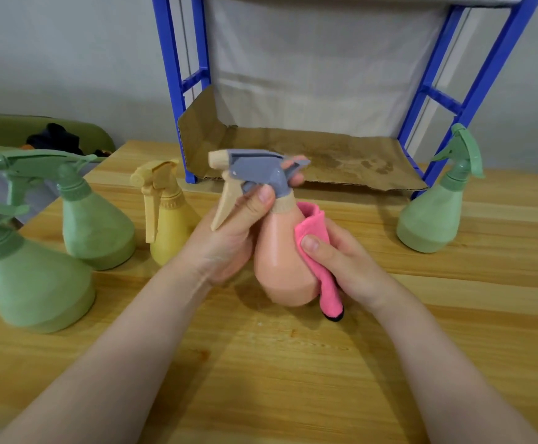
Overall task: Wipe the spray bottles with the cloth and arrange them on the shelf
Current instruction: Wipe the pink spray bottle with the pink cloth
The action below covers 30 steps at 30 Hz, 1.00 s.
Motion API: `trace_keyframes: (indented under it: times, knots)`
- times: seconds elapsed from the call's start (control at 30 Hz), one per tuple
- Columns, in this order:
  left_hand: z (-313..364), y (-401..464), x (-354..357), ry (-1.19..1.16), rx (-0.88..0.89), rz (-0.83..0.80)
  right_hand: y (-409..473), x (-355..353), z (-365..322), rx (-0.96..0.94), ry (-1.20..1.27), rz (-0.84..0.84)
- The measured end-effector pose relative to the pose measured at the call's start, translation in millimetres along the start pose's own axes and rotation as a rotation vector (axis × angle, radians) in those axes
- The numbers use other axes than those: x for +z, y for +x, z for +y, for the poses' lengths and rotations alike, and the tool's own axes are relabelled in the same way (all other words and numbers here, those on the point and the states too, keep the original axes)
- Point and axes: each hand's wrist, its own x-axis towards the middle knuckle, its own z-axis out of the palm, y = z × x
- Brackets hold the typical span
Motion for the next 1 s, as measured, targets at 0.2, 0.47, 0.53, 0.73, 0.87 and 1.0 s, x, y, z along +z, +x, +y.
trace_keyframes:
  times: [0.2,0.47,0.53,0.73,0.87,1.0]
  knots:
    - [-12.8,-3.5,-2.8,0.304,-0.194,-0.154,-1.1,3.1,0.3,-0.060,-0.181,0.037]
    - [-12.5,-2.4,-0.4,0.195,-0.149,-0.053,-1.1,21.3,0.8,-0.197,-0.119,0.201]
    - [-12.7,-1.3,-1.2,0.145,-0.142,-0.027,-0.8,22.0,-1.0,-0.207,-0.119,0.247]
    - [-18.0,-2.4,9.1,0.209,-0.104,-0.020,1.1,17.1,-3.9,-0.210,-0.190,0.518]
    - [-30.0,-4.8,22.3,0.399,-0.073,0.119,3.3,18.5,3.2,-0.215,-0.397,0.674]
    - [-33.5,-7.2,35.7,0.446,-0.035,0.147,4.5,25.5,13.1,-0.275,-0.640,0.686]
